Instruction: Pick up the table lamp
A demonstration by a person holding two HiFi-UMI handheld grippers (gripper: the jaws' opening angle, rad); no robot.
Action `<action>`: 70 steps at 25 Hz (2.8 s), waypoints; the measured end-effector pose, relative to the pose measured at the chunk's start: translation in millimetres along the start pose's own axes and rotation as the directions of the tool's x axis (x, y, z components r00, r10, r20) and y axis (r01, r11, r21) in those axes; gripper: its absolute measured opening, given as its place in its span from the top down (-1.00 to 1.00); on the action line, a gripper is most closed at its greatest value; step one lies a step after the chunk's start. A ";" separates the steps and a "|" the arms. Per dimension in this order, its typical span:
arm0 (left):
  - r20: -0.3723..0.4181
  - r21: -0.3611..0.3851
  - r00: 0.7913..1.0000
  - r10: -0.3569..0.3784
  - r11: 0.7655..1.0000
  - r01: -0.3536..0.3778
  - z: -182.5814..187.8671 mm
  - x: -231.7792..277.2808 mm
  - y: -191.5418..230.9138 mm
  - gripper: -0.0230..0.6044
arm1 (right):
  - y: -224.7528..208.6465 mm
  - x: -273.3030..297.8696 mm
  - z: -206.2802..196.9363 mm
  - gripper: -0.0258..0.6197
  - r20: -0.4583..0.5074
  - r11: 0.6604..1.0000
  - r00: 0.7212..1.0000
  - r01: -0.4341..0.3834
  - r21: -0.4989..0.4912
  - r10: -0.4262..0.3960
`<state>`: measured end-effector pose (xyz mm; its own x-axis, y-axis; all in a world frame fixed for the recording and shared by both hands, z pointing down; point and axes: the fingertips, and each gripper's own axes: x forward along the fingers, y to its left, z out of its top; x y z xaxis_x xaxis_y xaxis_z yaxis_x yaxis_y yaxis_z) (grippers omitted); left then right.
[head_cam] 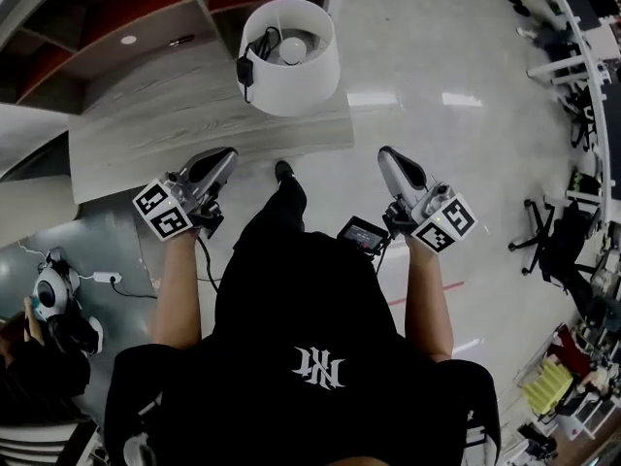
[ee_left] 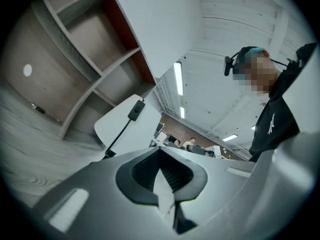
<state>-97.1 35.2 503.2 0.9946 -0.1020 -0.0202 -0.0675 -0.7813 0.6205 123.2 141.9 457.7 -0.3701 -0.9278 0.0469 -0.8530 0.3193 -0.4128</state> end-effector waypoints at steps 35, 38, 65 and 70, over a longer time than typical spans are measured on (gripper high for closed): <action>0.224 -0.467 0.957 0.182 0.882 -0.059 22.2 28.9 165.8 0.68 | -174.1 176.8 0.1 0.43 -0.054 0.647 0.882 -0.301 0.700 0.468; 0.209 -0.504 0.960 0.184 0.862 -0.055 17.2 29.4 168.7 0.58 | -172.2 188.7 -5.9 0.42 -0.052 0.585 0.848 -0.318 0.746 0.527; 0.187 -0.607 0.981 0.056 0.791 0.070 16.9 67.3 165.5 0.20 | -171.5 208.5 -61.2 0.18 -0.120 0.430 0.755 -0.229 0.873 0.645; 0.215 -0.637 0.975 0.063 0.766 0.090 18.1 71.5 164.7 0.20 | -170.4 203.0 -61.2 0.22 -0.116 0.418 0.753 -0.224 0.880 0.647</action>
<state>-38.5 -111.9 589.8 0.9481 -0.2810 -0.1485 0.0885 -0.2154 0.9725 171.0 -89.1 593.2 -0.8735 -0.4700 -0.1266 0.0502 0.1717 -0.9839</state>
